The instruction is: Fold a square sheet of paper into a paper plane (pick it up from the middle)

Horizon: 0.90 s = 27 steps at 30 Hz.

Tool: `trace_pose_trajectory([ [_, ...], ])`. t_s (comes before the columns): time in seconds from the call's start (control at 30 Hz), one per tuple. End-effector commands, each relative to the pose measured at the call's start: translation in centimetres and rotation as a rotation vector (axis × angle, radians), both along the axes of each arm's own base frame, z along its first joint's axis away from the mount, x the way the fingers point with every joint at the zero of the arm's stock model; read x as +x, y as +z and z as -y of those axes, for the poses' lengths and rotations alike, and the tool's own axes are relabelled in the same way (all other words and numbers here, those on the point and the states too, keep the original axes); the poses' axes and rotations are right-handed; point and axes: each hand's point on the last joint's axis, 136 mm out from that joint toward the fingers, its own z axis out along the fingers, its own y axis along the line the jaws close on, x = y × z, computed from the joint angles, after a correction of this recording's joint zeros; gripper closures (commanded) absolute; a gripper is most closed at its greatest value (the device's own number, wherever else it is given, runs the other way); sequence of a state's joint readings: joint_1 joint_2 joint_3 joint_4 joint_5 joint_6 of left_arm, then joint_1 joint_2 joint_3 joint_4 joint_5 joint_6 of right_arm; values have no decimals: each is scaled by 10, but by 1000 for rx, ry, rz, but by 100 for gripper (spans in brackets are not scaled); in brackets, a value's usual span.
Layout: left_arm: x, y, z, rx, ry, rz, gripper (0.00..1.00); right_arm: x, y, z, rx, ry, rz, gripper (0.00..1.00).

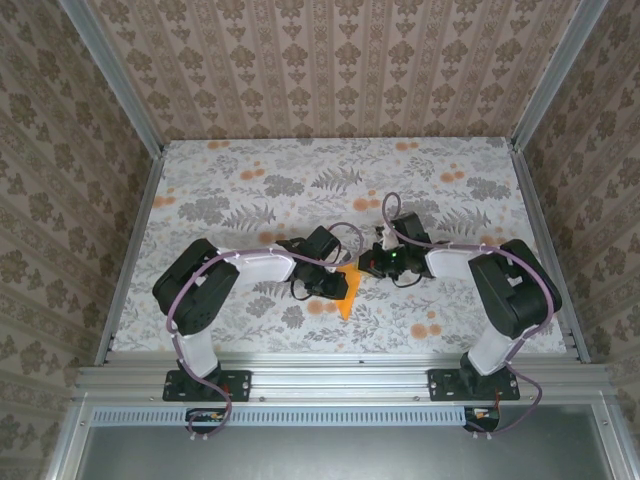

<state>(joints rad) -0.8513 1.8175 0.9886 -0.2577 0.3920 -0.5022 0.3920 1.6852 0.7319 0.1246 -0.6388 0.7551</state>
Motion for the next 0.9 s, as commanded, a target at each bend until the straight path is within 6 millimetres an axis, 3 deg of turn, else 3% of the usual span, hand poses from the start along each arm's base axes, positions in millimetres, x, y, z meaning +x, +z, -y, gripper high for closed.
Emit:
trace_pose_trajectory([
  [0.0,-17,-47,-53,247,12,-48,86,-20,-11,-5,4,36,-48,96],
  [0.17,-17,-46,-52,247,6,-46,86,-16,-17,-11,2,42,-48,97],
  [0.43,-20,-44,-56,253,-1,-44,85,-10,-40,-1,-86,38,-70,97],
  [0.87,-21,-43,-56,243,0,-41,85,11,-29,16,-138,2,-18,96],
])
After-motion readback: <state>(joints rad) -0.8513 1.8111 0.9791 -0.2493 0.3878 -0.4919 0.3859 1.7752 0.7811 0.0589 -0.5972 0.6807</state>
